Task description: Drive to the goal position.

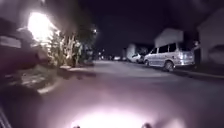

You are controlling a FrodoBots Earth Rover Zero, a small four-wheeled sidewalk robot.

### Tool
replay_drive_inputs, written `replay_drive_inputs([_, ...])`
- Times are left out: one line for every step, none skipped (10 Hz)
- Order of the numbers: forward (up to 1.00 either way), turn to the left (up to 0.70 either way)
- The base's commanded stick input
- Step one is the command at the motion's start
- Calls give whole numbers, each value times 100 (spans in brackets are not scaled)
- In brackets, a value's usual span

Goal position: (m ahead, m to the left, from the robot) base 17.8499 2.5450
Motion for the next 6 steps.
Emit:
replay_drive_inputs([100, 0])
replay_drive_inputs([100, 0])
replay_drive_inputs([100, 0])
replay_drive_inputs([100, 0])
replay_drive_inputs([100, 0])
replay_drive_inputs([100, 0])
